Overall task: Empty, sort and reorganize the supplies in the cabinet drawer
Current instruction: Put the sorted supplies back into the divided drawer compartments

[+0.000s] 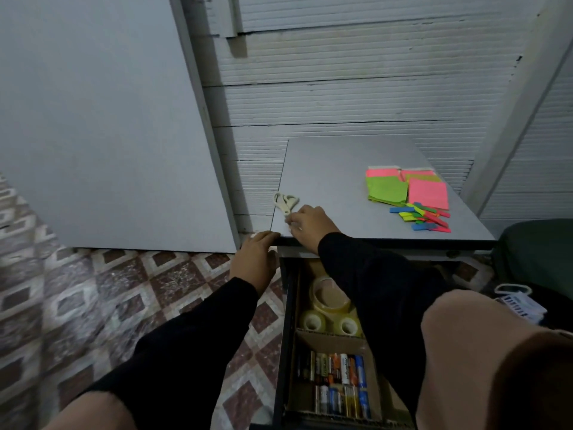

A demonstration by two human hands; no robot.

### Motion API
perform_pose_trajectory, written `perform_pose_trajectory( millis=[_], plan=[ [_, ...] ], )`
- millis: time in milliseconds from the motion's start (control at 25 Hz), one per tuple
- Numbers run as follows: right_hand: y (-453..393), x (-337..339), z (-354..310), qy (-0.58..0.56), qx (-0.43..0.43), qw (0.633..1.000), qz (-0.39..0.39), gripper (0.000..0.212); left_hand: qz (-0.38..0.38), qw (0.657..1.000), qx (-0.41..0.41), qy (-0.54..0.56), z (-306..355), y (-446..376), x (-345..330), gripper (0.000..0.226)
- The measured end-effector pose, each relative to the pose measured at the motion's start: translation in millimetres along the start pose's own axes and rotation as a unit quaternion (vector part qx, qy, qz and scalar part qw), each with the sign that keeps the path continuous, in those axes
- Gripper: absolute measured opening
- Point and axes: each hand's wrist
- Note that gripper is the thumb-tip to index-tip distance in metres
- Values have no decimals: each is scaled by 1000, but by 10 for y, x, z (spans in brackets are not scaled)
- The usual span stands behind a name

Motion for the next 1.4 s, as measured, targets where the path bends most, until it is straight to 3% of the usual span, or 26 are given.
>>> perform_pose_trajectory(
  millis=[200,400,720,1000,1400],
  plan=[
    [36,85,68,-28,-61,997,37,20,7,1000,-3,20,-3,-10,-46,43],
    [147,271,190,-104,-126,986,18,23,-18,1000,3,-18,190,22,-20,62],
    [780,408,463,-153,-97,983,-5,18,-107,993,-9,-59,555,144,-24,75],
    [1362,413,793,-128,-92,987,-12,16,-151,985,-55,-55,905,475,-299,71],
    [1850,300,1382,-132,-159,977,-56,12,-217,964,-119,-100,1314,525,-739,73]
  ],
)
Point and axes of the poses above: each hand's wrist, its own y-axis away from the middle knuckle, its own x-axis out of the back of the hand, z = x × y, and after that the axes turned 12 degrees about -z, right-handed
